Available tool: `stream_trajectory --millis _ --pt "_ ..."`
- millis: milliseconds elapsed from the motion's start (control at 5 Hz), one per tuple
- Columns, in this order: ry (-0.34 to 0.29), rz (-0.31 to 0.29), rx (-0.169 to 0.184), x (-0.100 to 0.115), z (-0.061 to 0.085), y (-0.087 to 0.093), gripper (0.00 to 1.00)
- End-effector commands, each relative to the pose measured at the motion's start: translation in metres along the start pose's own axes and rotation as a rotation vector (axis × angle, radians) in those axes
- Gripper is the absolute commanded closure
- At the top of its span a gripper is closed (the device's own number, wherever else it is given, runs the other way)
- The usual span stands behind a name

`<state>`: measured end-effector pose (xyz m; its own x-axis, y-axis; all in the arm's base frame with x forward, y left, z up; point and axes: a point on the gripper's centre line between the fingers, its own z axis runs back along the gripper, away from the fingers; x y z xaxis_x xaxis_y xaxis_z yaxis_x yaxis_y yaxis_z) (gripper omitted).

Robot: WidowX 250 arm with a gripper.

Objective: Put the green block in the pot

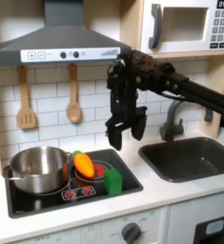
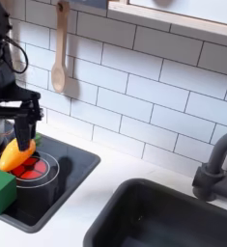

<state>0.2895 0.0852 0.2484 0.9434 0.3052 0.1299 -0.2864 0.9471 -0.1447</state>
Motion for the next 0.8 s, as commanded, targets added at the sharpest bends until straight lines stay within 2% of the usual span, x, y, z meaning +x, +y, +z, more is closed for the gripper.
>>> stream_trajectory --millis 0,200,400,600 --pt "-0.001 -0.078 0.017 0.009 -0.011 0.001 0.0" --pt "0.014 -0.07 0.018 0.007 -0.016 0.004 0.0" --pt "0.004 -0.094 0.036 0.008 -0.019 0.009 0.0" --pt "0.02 -0.102 0.044 0.006 -0.024 0.012 0.0"
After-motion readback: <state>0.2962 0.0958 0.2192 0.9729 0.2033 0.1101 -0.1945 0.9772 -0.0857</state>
